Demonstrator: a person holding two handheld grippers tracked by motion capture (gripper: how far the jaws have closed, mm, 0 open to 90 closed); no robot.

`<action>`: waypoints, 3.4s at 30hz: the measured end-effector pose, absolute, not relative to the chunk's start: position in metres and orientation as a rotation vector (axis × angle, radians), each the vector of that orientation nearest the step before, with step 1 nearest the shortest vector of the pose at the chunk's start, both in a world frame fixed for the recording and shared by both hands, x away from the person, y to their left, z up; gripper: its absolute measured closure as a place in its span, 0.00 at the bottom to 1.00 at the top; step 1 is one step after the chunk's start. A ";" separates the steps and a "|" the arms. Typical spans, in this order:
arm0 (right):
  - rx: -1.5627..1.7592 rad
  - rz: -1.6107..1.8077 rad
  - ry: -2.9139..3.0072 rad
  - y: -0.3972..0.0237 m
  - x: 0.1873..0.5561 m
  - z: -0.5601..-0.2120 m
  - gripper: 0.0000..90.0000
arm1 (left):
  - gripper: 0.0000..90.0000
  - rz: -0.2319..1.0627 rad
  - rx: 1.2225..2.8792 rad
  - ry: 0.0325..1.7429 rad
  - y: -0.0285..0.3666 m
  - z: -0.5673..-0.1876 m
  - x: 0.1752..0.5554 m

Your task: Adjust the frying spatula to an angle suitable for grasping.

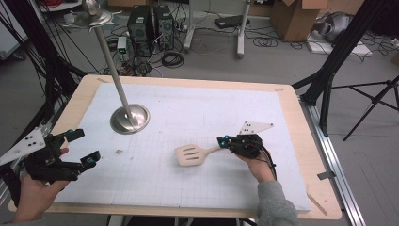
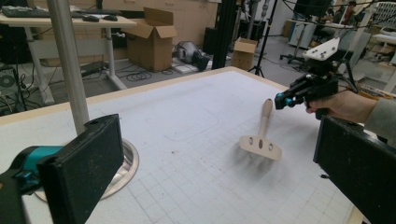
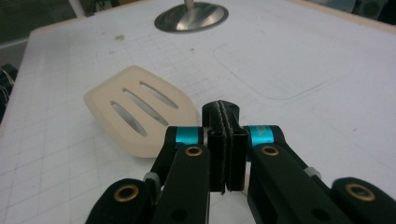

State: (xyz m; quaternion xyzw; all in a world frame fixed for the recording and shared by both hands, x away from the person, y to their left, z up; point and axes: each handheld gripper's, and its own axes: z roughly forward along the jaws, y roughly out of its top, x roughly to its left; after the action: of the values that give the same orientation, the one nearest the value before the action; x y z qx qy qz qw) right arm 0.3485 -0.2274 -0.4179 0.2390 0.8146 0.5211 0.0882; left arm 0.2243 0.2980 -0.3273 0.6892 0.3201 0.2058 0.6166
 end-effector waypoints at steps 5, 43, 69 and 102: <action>0.719 1.510 2.465 -0.218 0.352 -0.426 1.00 | 0.02 0.470 1.586 0.741 0.298 -0.328 0.224; 0.834 1.251 2.560 -0.196 0.366 -0.444 1.00 | 0.02 0.460 1.596 0.771 0.303 -0.334 0.219; 0.814 1.314 2.572 -0.209 0.352 -0.443 1.00 | 0.02 0.459 1.597 0.774 0.303 -0.334 0.217; 0.833 1.223 2.614 -0.196 0.362 -0.445 1.00 | 0.02 0.444 1.597 0.769 0.301 -0.335 0.221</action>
State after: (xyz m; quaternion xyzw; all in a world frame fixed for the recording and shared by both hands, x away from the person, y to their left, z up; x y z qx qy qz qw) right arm 0.3620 -0.1958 -0.4452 0.2766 0.8682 0.4062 0.0687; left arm 0.2207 0.3012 -0.3348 0.6921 0.3330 0.1922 0.6109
